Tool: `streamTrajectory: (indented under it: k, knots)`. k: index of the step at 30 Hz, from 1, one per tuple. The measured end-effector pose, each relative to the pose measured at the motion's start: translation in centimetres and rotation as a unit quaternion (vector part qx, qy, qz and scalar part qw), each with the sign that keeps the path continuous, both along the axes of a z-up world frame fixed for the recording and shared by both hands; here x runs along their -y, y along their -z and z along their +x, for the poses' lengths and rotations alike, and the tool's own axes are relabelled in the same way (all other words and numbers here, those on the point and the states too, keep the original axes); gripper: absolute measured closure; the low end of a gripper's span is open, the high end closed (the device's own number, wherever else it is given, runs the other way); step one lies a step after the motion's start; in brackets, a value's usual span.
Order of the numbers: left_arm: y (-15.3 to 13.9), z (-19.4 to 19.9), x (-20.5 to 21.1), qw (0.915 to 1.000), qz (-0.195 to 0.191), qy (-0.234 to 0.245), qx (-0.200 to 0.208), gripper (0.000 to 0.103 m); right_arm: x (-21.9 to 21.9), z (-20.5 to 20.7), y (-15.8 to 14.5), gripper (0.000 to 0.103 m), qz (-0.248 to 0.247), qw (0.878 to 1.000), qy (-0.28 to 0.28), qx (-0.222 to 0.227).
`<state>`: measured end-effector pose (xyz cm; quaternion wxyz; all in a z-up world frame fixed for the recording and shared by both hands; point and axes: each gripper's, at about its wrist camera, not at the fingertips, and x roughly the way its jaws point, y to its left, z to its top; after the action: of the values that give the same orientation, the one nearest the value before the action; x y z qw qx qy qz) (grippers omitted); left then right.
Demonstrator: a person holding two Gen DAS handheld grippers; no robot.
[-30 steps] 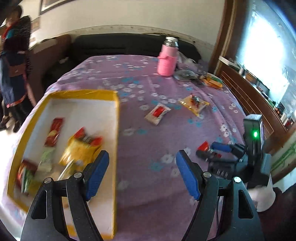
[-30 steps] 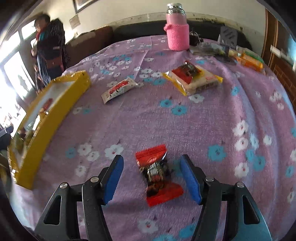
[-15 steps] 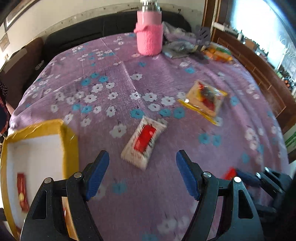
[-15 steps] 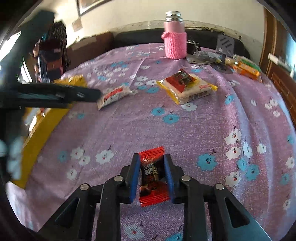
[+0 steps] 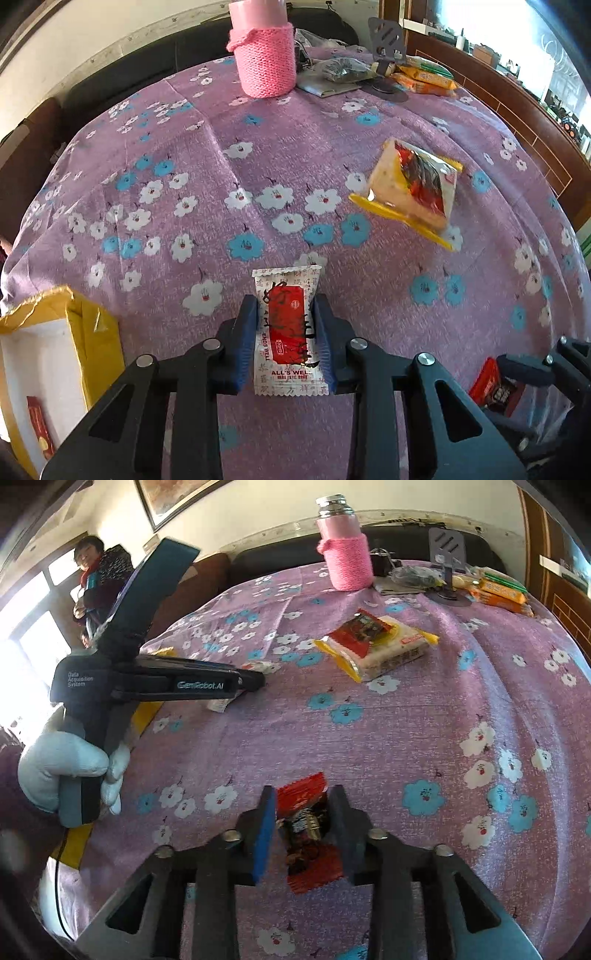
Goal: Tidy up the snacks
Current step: 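Grasp the white-and-red packet with the left tool while the right tool grasps a red chocolate candy, then carry both packets into the tray and open both tools to release them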
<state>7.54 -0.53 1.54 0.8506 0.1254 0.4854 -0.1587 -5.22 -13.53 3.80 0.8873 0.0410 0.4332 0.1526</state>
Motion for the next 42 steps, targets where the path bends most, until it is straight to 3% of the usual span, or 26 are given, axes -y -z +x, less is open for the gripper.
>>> streamTrajectory:
  k: [2,5,9,16,23,28,32,42]
  knots:
    - [-0.1,-0.5,-0.2,1.0,-0.001,-0.003,0.001,0.076,-0.8,-0.3,0.0,0.055,-0.019,1.0,-0.013,0.005]
    - [-0.7,-1.7,-1.3,0.9997,-0.018,-0.014,-0.001,0.076,-1.8,-0.7,0.1,0.054,-0.045,0.998,-0.033,0.009]
    - [-2.8,-3.9,-3.3,0.9983,-0.051,-0.026,0.013,0.076,-2.3,-1.1,0.1,0.071,-0.082,0.996,-0.034,0.016]
    - [-7.0,-8.4,-9.1,0.9893,-0.123,-0.06,0.05,0.076,-1.4,-1.2,-0.4,0.081,-0.046,0.999,-0.015,0.016]
    - [-8.7,-11.4,-16.9,0.9773,-0.152,-0.122,0.084,0.076,-2.5,-2.3,-4.1,0.081,0.0,0.999,-0.017,0.044]
    - [-8.0,-12.2,-22.0,0.9686,-0.154,-0.177,0.084,0.076,-6.3,-2.4,-7.8,0.082,0.04,0.995,-0.062,0.06]
    - [-6.8,-12.2,-24.9,0.9631,-0.154,-0.208,0.075,0.076,-11.1,-1.4,-9.4,0.082,0.068,0.991,-0.111,0.045]
    - [-4.4,-10.4,-28.7,0.9554,-0.158,-0.244,0.05,0.076,-23.7,2.6,-6.2,0.082,0.051,0.984,-0.171,-0.012]
